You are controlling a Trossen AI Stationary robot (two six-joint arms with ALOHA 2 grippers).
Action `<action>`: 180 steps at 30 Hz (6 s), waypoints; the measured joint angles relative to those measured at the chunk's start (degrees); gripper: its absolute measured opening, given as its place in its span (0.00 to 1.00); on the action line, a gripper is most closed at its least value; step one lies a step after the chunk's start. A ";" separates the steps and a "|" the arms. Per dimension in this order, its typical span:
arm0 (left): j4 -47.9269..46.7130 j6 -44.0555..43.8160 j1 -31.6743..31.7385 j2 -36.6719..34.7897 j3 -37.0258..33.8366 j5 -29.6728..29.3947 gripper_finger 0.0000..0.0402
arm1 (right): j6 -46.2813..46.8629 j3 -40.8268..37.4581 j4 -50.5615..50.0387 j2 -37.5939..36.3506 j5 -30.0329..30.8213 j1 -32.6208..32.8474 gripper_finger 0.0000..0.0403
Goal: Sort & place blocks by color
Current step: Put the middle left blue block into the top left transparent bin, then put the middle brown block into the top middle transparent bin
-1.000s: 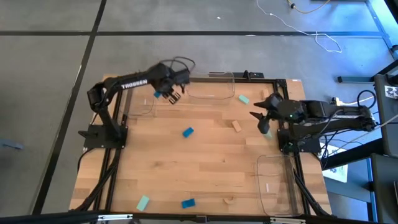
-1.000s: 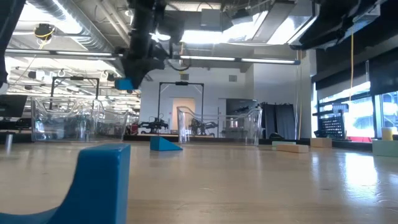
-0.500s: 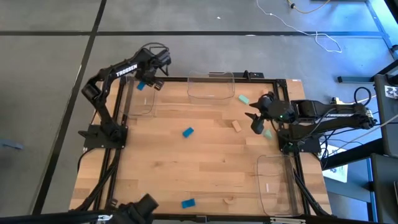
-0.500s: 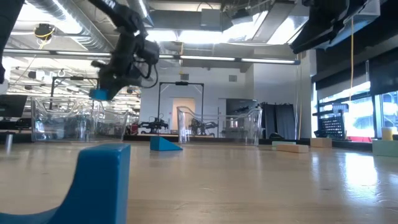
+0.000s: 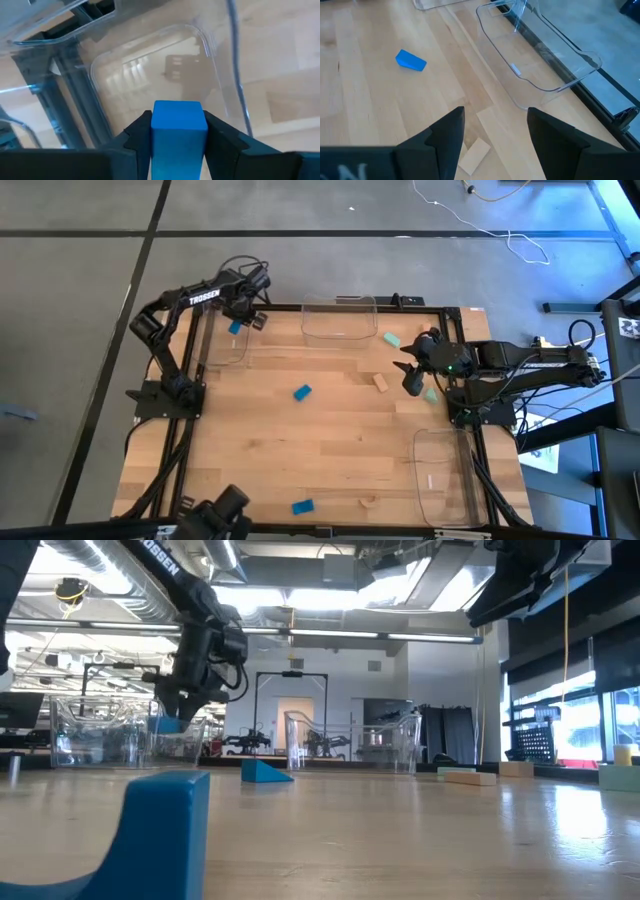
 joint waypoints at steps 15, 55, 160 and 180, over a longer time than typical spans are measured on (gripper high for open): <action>1.68 -0.11 1.62 0.00 -1.61 0.07 0.38 | -0.23 0.00 -0.02 -0.02 -0.07 0.02 0.54; 4.28 14.42 -34.49 -18.43 4.94 13.21 0.38 | 5.19 -0.07 0.86 0.57 -0.46 0.02 0.54; 1.76 7.37 -49.39 -18.40 4.88 2.83 0.38 | 7.01 26.21 -30.48 57.22 -34.15 -28.27 0.54; 1.76 7.36 -49.44 -18.38 4.88 2.83 0.38 | 13.49 20.44 -19.79 57.22 -32.61 -20.65 0.54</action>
